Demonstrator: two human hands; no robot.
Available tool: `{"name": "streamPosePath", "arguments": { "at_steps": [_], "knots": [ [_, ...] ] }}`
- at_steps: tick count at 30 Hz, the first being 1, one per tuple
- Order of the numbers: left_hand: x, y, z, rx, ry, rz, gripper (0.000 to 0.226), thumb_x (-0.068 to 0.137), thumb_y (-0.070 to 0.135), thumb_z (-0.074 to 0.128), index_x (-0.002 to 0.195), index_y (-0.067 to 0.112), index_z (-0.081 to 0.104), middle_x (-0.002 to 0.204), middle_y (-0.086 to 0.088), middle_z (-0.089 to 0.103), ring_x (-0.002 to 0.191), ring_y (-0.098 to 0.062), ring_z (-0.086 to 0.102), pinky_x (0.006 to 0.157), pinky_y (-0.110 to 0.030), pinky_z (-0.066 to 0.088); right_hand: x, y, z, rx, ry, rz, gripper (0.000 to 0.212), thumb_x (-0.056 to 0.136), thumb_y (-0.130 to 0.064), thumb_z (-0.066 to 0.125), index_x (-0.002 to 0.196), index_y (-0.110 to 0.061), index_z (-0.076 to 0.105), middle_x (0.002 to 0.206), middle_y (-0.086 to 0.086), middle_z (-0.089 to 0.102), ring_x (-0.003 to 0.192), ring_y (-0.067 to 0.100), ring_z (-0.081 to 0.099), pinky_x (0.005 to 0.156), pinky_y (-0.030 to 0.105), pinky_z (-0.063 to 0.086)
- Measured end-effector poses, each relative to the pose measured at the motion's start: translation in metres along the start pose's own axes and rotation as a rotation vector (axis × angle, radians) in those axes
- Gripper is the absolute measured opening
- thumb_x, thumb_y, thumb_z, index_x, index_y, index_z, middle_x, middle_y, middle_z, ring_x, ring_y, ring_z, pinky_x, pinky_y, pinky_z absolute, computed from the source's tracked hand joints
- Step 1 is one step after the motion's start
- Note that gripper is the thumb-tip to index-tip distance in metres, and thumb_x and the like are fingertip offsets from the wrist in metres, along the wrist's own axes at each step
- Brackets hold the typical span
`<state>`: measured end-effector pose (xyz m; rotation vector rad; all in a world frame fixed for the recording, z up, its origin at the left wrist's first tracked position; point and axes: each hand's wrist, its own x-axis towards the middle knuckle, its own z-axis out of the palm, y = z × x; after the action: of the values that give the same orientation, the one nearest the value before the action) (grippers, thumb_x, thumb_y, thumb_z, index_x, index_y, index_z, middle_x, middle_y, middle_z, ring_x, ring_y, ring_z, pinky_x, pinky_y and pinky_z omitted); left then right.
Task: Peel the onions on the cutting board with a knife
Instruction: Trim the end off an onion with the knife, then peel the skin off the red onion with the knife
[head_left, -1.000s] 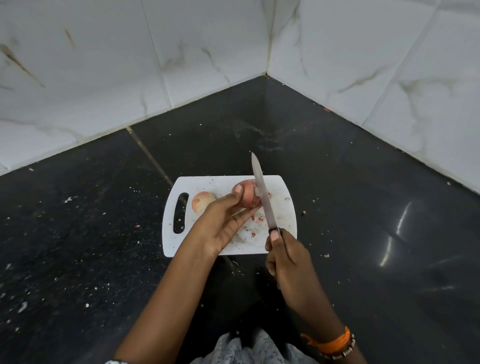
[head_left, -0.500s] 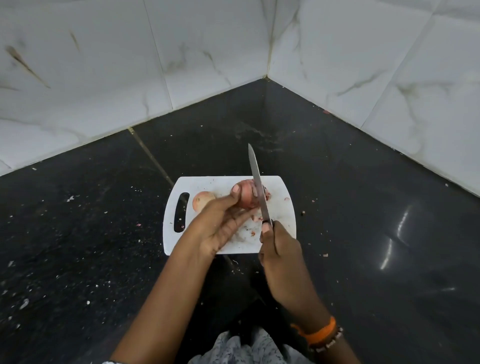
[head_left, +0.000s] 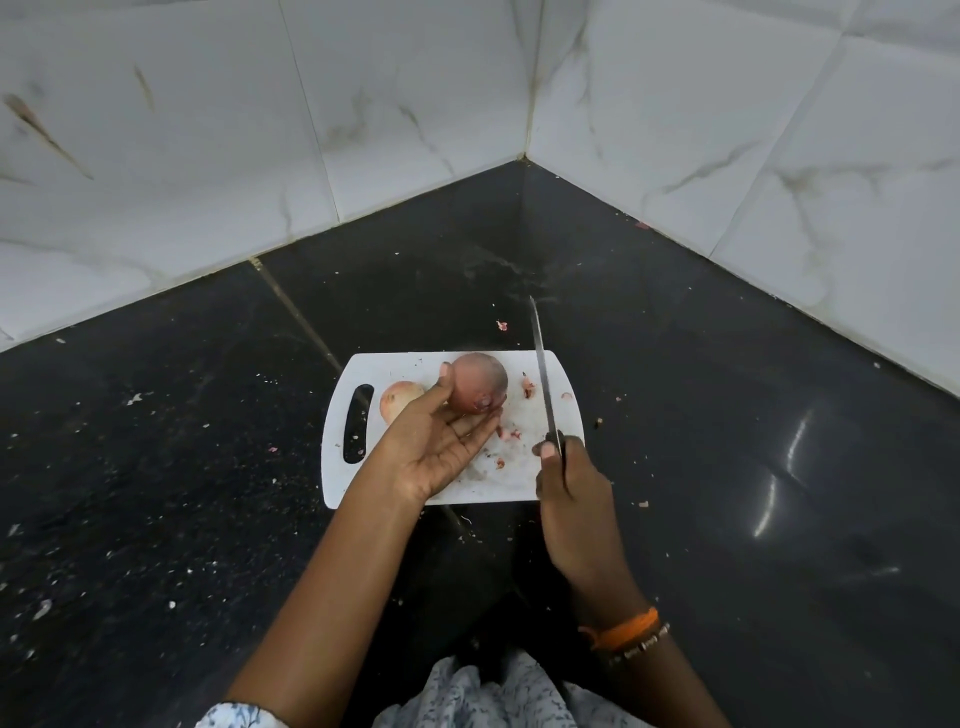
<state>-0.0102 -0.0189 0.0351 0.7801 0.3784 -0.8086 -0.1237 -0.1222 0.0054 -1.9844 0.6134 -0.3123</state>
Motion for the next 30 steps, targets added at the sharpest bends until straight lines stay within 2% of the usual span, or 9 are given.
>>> {"name": "streamPosePath", "arguments": {
  "at_steps": [2,5,8,12,14,18,22,27,30],
  "knots": [
    [-0.001,-0.001,0.0,-0.005,0.017,0.003,0.043,0.087,0.034,0.06,0.107,-0.005,0.056,0.106,-0.024,0.065,0.091,-0.029,0.068,0.073,-0.036,0.055,0.016,0.004,-0.002,-0.232,-0.028,0.038,0.016,0.1,-0.023,0.041,0.109,-0.014,0.05,0.093,0.003,0.058,0.078,0.018,0.056,0.065,0.032,0.046],
    [-0.004,-0.003,0.002,-0.002,0.033,0.009,0.039,0.087,0.031,0.061,0.106,-0.002,0.057,0.109,-0.023,0.061,0.09,-0.029,0.067,0.073,-0.037,0.056,0.034,0.006,-0.001,-0.511,-0.053,0.079,0.022,0.097,-0.011,0.046,0.118,-0.004,0.049,0.133,0.013,0.041,0.095,0.029,0.061,0.081,0.033,0.051],
    [-0.006,-0.005,0.002,0.001,0.037,-0.011,0.042,0.085,0.032,0.063,0.112,-0.001,0.057,0.11,-0.021,0.061,0.097,-0.029,0.064,0.069,-0.037,0.058,0.043,0.006,-0.003,-0.593,-0.109,0.086,0.021,0.096,-0.013,0.048,0.113,-0.002,0.054,0.134,0.015,0.038,0.091,0.029,0.061,0.081,0.032,0.051],
    [-0.006,-0.009,0.0,0.04,0.036,-0.021,0.048,0.084,0.035,0.064,0.118,0.002,0.057,0.108,-0.018,0.062,0.096,-0.027,0.065,0.065,-0.034,0.06,0.045,0.004,-0.006,-0.607,-0.075,-0.009,0.039,0.095,-0.027,0.054,0.129,-0.009,0.049,0.132,0.01,0.042,0.115,0.026,0.049,0.097,0.041,0.041],
    [-0.005,-0.011,-0.001,0.083,0.02,-0.009,0.045,0.085,0.037,0.062,0.115,0.003,0.059,0.103,-0.016,0.064,0.085,-0.023,0.07,0.066,-0.032,0.06,0.045,0.0,-0.006,-0.506,-0.008,-0.142,0.047,0.091,-0.023,0.059,0.135,-0.015,0.043,0.133,0.005,0.041,0.122,0.02,0.044,0.101,0.039,0.037],
    [-0.004,-0.014,-0.005,0.201,-0.005,0.008,0.048,0.087,0.048,0.056,0.112,0.007,0.061,0.099,-0.014,0.068,0.078,-0.02,0.073,0.066,-0.028,0.059,0.041,-0.008,-0.001,-0.01,-0.163,-0.226,0.052,0.086,0.005,0.059,0.132,-0.013,0.045,0.122,-0.01,0.05,0.118,0.008,0.048,0.088,0.007,0.041],
    [-0.001,-0.013,-0.012,0.458,0.025,0.099,0.05,0.084,0.062,0.049,0.103,0.019,0.065,0.104,-0.008,0.07,0.086,-0.015,0.071,0.067,-0.022,0.057,0.037,-0.006,-0.002,0.272,-0.281,-0.144,0.055,0.085,-0.004,0.067,0.134,-0.014,0.045,0.124,-0.011,0.054,0.115,0.006,0.055,0.095,0.019,0.048],
    [-0.006,-0.014,-0.018,0.703,-0.005,0.084,0.054,0.09,0.063,0.034,0.094,0.019,0.065,0.08,-0.004,0.075,0.079,-0.014,0.072,0.064,-0.02,0.056,0.034,-0.009,0.0,0.344,-0.185,-0.138,0.047,0.083,-0.012,0.071,0.126,-0.016,0.053,0.116,-0.016,0.058,0.108,0.008,0.059,0.087,0.02,0.052],
    [-0.008,-0.014,-0.018,0.834,-0.037,0.103,0.051,0.094,0.06,0.032,0.095,0.02,0.065,0.084,-0.004,0.075,0.08,-0.014,0.072,0.068,-0.022,0.056,0.032,-0.008,0.0,0.435,-0.183,-0.096,0.04,0.089,-0.015,0.064,0.127,-0.012,0.054,0.124,-0.005,0.06,0.116,0.013,0.057,0.096,0.034,0.05]
  ]
}}
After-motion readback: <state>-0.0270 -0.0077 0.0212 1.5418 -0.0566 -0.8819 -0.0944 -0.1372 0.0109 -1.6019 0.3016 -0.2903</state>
